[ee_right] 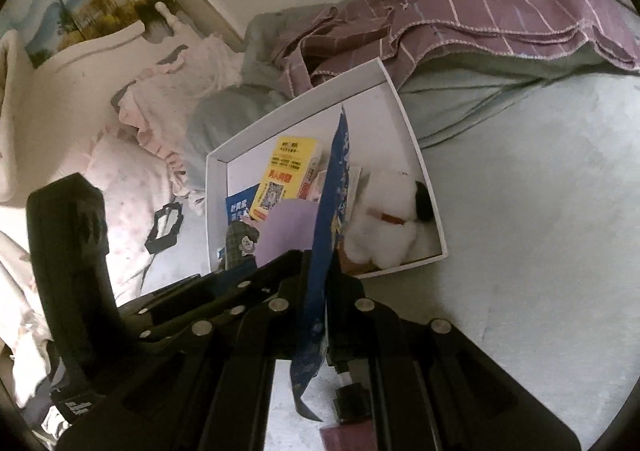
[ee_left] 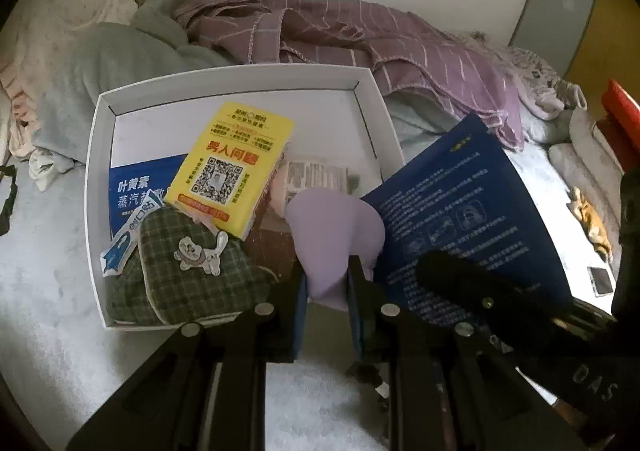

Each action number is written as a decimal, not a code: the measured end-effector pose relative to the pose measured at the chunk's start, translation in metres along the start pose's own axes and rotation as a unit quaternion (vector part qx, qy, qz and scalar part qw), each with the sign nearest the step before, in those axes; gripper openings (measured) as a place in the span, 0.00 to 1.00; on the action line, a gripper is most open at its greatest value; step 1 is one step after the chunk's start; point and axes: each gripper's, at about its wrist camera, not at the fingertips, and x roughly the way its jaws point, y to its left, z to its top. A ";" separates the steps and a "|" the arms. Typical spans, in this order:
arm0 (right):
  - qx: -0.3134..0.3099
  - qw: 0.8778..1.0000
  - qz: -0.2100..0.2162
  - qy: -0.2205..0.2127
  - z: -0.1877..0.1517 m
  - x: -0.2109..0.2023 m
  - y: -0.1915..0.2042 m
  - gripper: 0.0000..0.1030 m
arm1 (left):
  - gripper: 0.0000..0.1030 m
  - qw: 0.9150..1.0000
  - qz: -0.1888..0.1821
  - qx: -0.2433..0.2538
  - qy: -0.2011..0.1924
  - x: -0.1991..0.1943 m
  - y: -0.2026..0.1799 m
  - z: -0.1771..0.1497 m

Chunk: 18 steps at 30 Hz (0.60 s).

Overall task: Organize soft objects
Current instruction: 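Carry the sponge and blue packet over the tray with both grippers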

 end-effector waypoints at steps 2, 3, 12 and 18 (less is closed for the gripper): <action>-0.007 1.000 -0.009 -0.006 0.001 -0.002 0.007 0.06 | 0.16 1.000 -0.010 -0.006 -0.011 -0.005 0.005 0.001; -0.012 1.000 -0.012 -0.010 0.001 -0.004 0.010 0.06 | 0.16 0.999 -0.019 -0.015 -0.021 -0.010 0.011 0.003; -0.051 0.998 0.014 -0.021 0.019 0.004 0.059 0.06 | 0.16 0.993 -0.012 -0.065 -0.096 -0.046 0.062 0.009; -0.035 0.996 0.078 -0.001 0.036 0.041 0.084 0.06 | 0.16 0.984 0.015 -0.112 -0.141 -0.057 0.110 0.008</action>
